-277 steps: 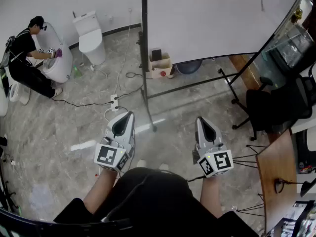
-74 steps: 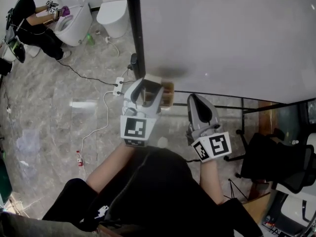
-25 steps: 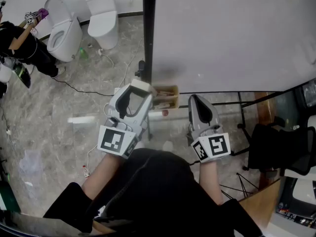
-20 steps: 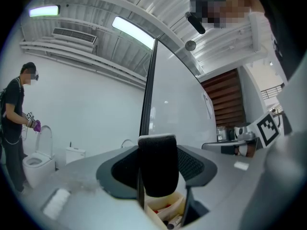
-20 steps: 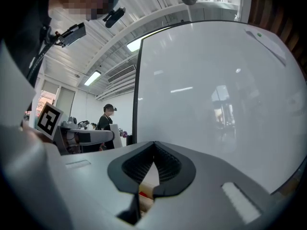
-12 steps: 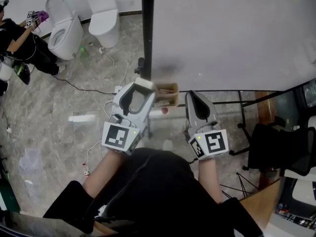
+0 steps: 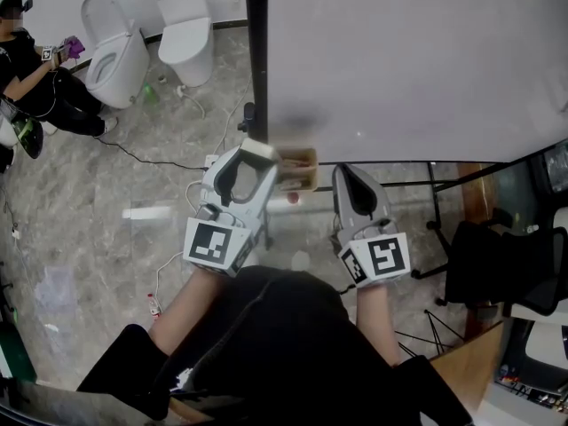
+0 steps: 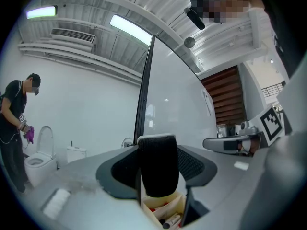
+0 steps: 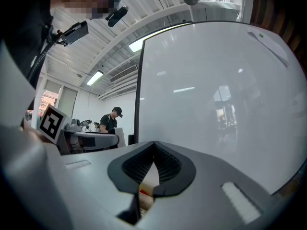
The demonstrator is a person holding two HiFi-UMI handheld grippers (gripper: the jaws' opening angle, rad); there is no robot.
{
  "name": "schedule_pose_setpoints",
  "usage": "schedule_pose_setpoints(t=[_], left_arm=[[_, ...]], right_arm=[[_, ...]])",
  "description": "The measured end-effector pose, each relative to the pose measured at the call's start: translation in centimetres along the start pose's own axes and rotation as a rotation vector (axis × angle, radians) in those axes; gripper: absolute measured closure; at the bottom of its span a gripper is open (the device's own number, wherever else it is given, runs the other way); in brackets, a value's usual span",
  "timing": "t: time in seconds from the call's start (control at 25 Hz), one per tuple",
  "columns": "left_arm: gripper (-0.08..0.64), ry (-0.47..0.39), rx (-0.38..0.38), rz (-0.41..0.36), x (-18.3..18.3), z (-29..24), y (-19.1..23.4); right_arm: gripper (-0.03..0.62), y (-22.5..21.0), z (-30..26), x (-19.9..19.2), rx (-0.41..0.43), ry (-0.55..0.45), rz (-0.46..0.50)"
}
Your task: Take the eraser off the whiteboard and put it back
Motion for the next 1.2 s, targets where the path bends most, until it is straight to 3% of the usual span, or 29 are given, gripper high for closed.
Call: schedule_pose_setpoints(t=[0.56,1.2], left_arm=[[0.313,0.012,0.076,-0.012,-1.0,-0.9,-0.6],[0.313,0.055,0.197,-0.027,-3.9,-3.1,-1.2]], right_arm=[[0.583,-0.8,-0.1,-0.1,0.045,0.005,0.005],[0.583,-1.2,-2.7,-1.6,0.177,0.036,0.017]])
Point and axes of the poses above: the fingertips, and each gripper's own axes: z backward along the fingers, y to its left, x out of its top, the point moved 10 cm from there along z, backward along the fingers, and after that the axes turned 10 degrees about -x, right-handed, at the moved point
